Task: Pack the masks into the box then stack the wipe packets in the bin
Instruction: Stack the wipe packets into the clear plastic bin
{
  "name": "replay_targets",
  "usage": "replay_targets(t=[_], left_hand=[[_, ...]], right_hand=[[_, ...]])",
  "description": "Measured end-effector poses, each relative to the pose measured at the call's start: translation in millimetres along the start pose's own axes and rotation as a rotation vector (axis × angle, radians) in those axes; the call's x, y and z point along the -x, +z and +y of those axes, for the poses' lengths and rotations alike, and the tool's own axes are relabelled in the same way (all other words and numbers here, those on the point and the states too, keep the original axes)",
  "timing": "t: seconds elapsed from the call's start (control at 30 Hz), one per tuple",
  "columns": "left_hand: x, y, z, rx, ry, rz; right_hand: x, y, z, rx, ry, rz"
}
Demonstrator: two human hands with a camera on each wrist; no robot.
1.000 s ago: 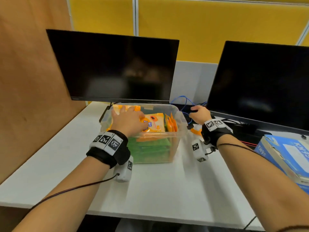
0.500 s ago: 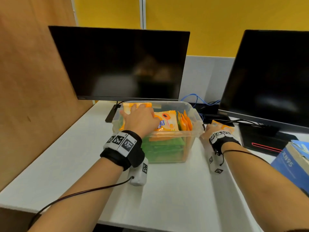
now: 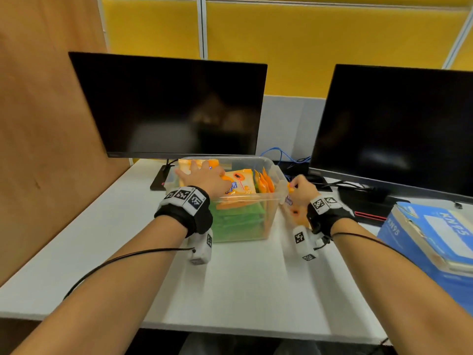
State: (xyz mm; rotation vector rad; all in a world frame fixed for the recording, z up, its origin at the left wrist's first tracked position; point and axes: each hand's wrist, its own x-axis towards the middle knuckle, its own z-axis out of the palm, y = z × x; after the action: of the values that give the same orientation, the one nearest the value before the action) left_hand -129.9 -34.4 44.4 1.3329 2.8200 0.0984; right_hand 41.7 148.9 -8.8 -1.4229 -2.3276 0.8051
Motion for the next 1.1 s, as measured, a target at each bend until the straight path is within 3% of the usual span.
replay_targets(t=[0.1, 0.27, 0.37, 0.43, 0.5, 0.6, 0.67, 0.73, 0.9, 1.1], left_hand=[[-1.0, 1.4, 0.0, 0.015, -0.008, -0.002], [-6.3, 1.6, -0.7, 0.081, -0.034, 0.005], [-7.7, -3.6, -6.7, 0.192, -0.059, 0.019], [-10.0, -7.3, -12.7, 0.343, -0.044, 0.016], [-12.0, -8.8, -20.2, 0.358, 0.015, 0.010], [-10.1, 0.4, -29.7, 0.230, 0.043, 0.145], [-8.8, 4.6, -30.6, 0.132, 0.092, 0.140], [-8.0, 2.9, -30.4, 0.103, 0.140, 0.115], [2.4, 2.9, -25.7, 0.096, 0.221, 0.199], [3.0, 7.1, -24.0, 0.185, 0.167, 0.480]], right_hand=[[8.5, -33.7, -6.6, -0.127, -0.052, 0.131], [18.4, -70.3, -44.6, -0.331, -0.297, 0.406], [22.0, -71.1, -78.0, -0.710, -0.417, 0.371], [28.3, -57.9, -99.7, -0.834, -0.397, 0.269], [29.1, -32.7, -113.9, -0.732, -0.408, 0.166], [39.6, 18.2, -119.0, 0.079, -0.467, -0.025], [47.9, 37.5, -114.7, 0.346, -0.415, 0.067], [53.9, 40.5, -114.7, 0.329, -0.454, 0.167], [53.6, 38.4, -116.2, 0.159, -0.533, 0.104], [57.2, 43.7, -112.5, 0.154, -0.650, 0.408]])
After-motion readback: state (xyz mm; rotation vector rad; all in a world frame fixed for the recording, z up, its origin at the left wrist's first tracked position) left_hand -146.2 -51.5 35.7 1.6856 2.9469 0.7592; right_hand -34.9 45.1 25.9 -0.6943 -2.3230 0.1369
